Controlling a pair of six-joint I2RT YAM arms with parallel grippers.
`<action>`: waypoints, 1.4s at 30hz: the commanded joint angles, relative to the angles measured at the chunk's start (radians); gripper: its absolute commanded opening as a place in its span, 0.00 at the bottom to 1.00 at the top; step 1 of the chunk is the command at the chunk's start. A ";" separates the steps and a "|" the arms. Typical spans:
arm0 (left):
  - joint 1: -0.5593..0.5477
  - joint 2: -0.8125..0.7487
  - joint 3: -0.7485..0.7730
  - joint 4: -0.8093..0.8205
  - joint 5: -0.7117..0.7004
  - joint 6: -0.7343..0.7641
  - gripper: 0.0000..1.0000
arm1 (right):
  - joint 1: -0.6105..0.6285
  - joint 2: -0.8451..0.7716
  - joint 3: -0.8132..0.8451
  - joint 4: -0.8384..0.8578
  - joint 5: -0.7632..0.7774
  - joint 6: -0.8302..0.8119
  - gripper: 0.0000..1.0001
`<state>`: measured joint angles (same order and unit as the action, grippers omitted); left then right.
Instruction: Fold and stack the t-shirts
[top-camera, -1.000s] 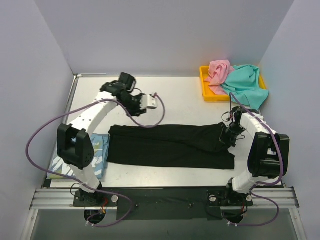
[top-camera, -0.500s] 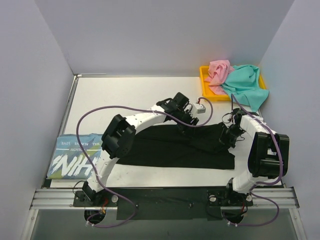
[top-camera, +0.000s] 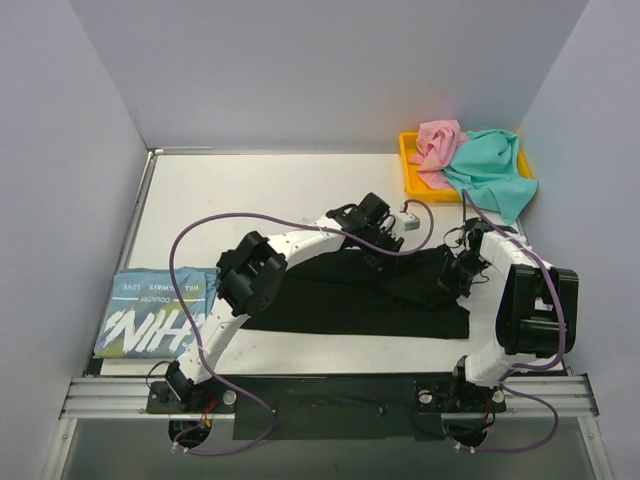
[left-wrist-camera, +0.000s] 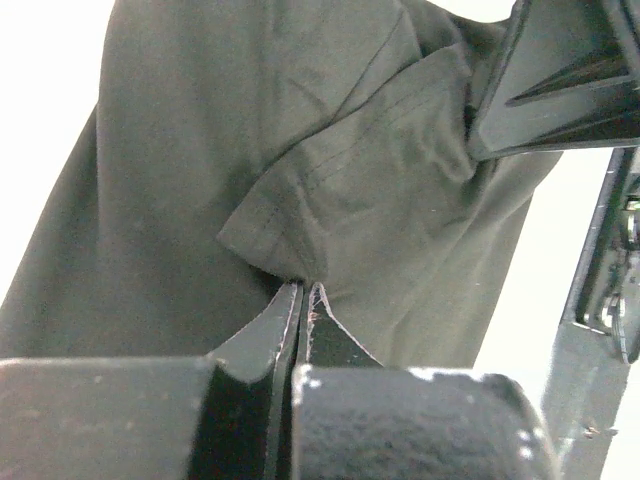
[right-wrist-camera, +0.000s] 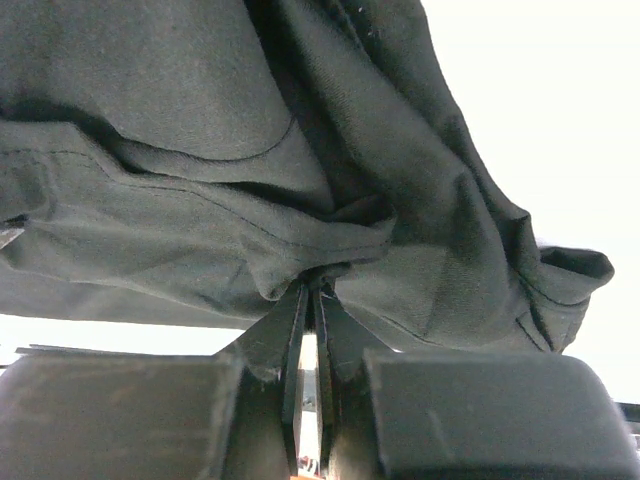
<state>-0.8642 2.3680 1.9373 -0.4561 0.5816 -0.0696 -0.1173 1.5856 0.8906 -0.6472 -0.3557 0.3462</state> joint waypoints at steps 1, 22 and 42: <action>0.007 -0.021 0.072 0.025 0.095 -0.018 0.00 | -0.004 -0.065 -0.001 -0.046 0.030 0.017 0.00; 0.053 -0.184 -0.153 0.039 0.092 0.053 0.00 | 0.067 -0.112 0.048 -0.313 -0.050 -0.101 0.00; 0.059 -0.139 -0.208 0.105 0.026 0.108 0.00 | 0.013 -0.165 -0.013 0.001 0.012 0.075 0.43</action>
<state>-0.8116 2.2337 1.7470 -0.3416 0.5591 0.0048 -0.0803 1.5940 0.9020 -0.6758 -0.3313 0.3115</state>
